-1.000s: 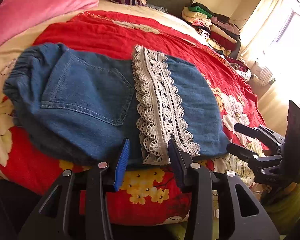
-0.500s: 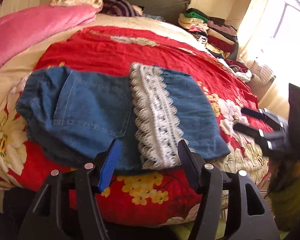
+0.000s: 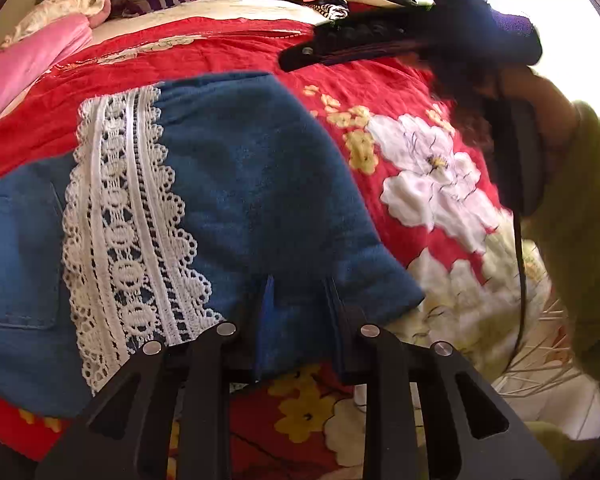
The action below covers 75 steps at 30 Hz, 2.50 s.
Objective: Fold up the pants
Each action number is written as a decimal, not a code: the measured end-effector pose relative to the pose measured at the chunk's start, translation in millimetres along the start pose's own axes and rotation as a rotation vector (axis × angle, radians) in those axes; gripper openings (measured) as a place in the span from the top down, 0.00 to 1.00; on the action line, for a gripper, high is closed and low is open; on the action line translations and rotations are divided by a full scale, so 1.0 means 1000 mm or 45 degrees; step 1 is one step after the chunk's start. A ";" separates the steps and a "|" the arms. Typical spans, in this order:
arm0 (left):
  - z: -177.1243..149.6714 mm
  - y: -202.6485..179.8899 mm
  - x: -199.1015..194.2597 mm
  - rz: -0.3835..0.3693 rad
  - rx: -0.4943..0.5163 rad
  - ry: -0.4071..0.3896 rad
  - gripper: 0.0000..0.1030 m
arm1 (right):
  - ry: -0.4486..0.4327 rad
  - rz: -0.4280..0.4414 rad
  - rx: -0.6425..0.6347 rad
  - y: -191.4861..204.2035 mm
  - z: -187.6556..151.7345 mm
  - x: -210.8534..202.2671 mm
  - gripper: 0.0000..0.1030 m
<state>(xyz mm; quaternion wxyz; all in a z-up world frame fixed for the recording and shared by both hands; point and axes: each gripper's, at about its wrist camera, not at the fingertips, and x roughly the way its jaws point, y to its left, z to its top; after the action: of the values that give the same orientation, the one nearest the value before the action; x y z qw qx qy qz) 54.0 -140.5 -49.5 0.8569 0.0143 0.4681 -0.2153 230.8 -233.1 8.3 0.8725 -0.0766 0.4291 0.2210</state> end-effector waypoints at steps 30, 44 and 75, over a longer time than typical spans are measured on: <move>-0.016 0.007 -0.022 -0.050 -0.060 -0.044 0.74 | 0.125 0.182 0.003 0.063 -0.046 0.015 0.69; -0.018 0.027 -0.085 0.122 -0.079 -0.188 0.29 | -0.113 0.183 0.160 0.053 -0.052 -0.073 0.29; -0.049 0.174 -0.157 0.396 -0.552 -0.320 0.07 | -0.139 0.311 -0.206 0.183 0.029 -0.060 0.11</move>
<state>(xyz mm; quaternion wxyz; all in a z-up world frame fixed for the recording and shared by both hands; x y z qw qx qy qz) 7.4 84.1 19.0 0.9139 -0.1244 0.3856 0.0234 136.8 -80.0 83.3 0.8522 -0.0818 0.3678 0.3631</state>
